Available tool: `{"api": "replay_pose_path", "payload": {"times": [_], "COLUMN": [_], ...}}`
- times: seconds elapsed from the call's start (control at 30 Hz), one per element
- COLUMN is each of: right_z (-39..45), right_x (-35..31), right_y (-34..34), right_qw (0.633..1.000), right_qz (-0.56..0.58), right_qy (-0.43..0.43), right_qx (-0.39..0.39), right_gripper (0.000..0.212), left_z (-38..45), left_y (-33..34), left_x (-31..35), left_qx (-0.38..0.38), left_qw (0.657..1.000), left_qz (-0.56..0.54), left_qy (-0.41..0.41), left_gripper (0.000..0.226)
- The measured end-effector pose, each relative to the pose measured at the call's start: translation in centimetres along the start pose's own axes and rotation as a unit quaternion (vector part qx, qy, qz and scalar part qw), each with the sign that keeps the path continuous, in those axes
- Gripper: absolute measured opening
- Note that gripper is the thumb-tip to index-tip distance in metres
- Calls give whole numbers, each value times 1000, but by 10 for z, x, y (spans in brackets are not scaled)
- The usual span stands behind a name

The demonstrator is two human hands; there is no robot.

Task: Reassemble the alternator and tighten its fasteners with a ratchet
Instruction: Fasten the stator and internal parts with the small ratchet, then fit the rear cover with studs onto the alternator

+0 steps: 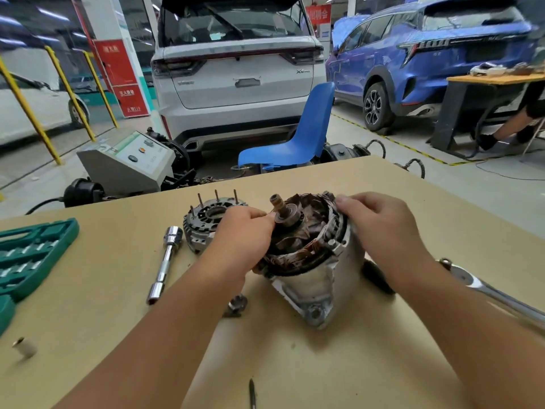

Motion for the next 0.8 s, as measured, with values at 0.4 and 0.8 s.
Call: {"api": "replay_pose_path", "payload": {"times": [0.4,0.8], "right_z": [3,3], "right_x": [-20,-6], "right_y": [-24,-12], "right_qw": [982,993], "right_qz": [-73,90], "right_qy": [-120,-16], "right_qx": [127,-79], "right_gripper": [52,42], "left_z": [3,-9], "left_y": [-8,-20], "left_x": [13,42], "left_qx": [21,-55], "left_qw": [998,987], "left_qz": [-53,56], "left_qy": [21,144], "left_gripper": [29,48]}}
Point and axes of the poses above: each hand's wrist, its own z-axis towards the middle knuckle, its own y-axis out of the palm, x = y × z, the point moved 10 cm from there along z, towards the middle knuckle, and after that the axes turned 13 degrees about x, right-handed, at the moved point
